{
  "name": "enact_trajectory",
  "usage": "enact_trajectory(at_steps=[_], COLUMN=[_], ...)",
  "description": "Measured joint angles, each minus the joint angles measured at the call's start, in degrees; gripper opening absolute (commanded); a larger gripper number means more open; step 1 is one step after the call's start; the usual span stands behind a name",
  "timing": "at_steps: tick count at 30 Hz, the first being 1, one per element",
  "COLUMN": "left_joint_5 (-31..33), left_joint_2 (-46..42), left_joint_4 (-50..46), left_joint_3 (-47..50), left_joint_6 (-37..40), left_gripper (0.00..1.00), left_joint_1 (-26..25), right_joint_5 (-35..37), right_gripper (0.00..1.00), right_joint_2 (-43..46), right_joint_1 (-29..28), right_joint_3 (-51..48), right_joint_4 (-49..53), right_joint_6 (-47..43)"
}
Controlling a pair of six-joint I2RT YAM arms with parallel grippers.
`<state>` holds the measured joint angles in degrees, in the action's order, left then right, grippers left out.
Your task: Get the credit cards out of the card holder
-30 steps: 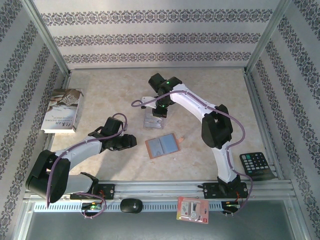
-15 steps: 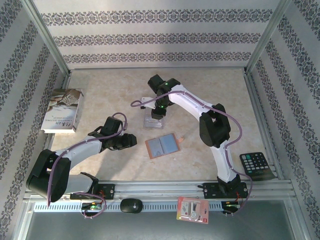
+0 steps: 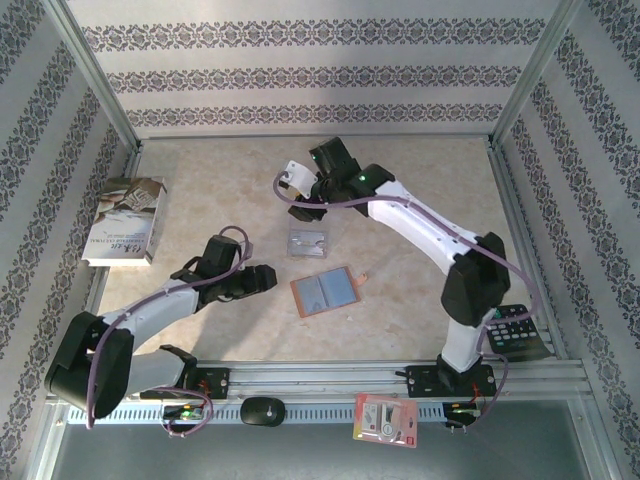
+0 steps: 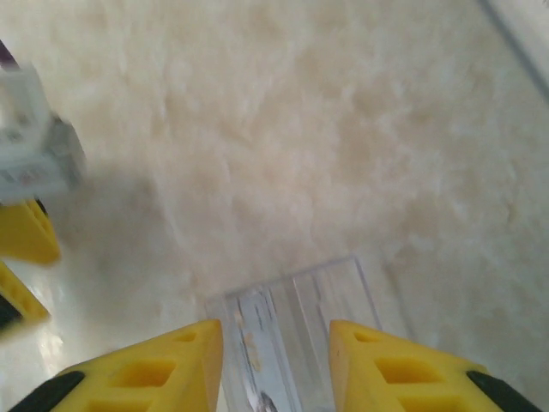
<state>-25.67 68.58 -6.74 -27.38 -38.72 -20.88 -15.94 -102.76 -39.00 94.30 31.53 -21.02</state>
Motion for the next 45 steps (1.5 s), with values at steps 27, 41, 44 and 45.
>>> enact_trajectory(at_steps=[27,41,44,45], left_joint_5=[5.86,6.86,6.82,6.82], left_joint_2=[-16.79,-18.93,-18.93,-18.93], left_joint_4=[0.7,-1.51,-1.55,-1.6], left_joint_3=[5.68,6.05,6.05,6.05], left_joint_6=[-3.41,-3.37,-3.37,-3.37], left_gripper=[0.93,0.92,0.92,0.91], left_joint_1=[0.02,0.39,0.39,0.39], right_joint_5=[17.62,21.57,21.94,22.18], right_gripper=[0.4,0.38,0.33,0.3], right_joint_2=[3.96,1.11,-0.13,-0.15], right_joint_1=[-23.04,-23.89,-23.89,-23.89], right_joint_3=[-37.55,-34.4,-34.23,-34.03], right_joint_4=[-8.63,-8.48,-8.44,-8.44], right_joint_6=[39.76,39.1,39.04,38.97])
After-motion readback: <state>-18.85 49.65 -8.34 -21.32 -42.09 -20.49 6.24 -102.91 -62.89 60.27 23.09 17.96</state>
